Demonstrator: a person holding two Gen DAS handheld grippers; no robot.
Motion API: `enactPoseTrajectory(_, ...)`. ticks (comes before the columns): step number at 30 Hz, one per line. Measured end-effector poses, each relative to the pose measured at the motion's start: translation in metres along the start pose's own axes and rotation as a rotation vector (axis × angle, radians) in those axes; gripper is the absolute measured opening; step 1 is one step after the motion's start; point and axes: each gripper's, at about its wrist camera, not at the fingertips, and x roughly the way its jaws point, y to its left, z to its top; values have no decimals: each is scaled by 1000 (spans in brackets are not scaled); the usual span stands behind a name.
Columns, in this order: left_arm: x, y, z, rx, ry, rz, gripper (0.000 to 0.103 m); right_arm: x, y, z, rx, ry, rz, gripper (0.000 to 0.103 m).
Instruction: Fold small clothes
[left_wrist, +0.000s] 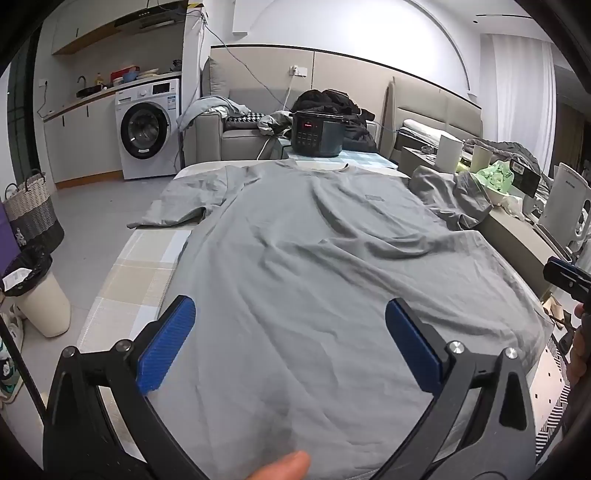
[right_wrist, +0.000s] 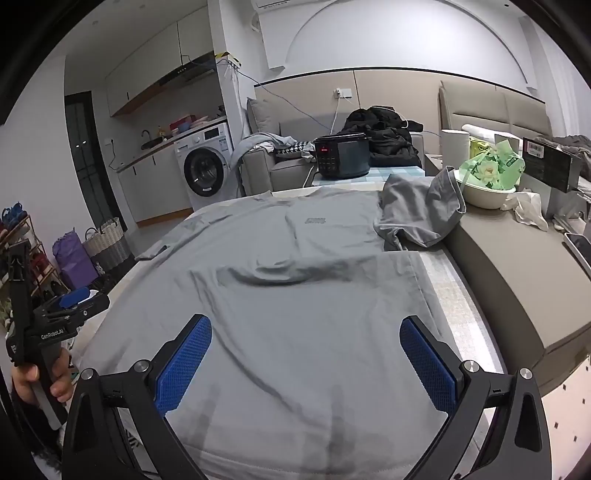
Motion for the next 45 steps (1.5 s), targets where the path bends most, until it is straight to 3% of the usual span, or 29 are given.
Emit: enactPoseTrajectory(45,5,-8,-4,10,35,-22,102,-8,-12,-12,-21,13,-62,103)
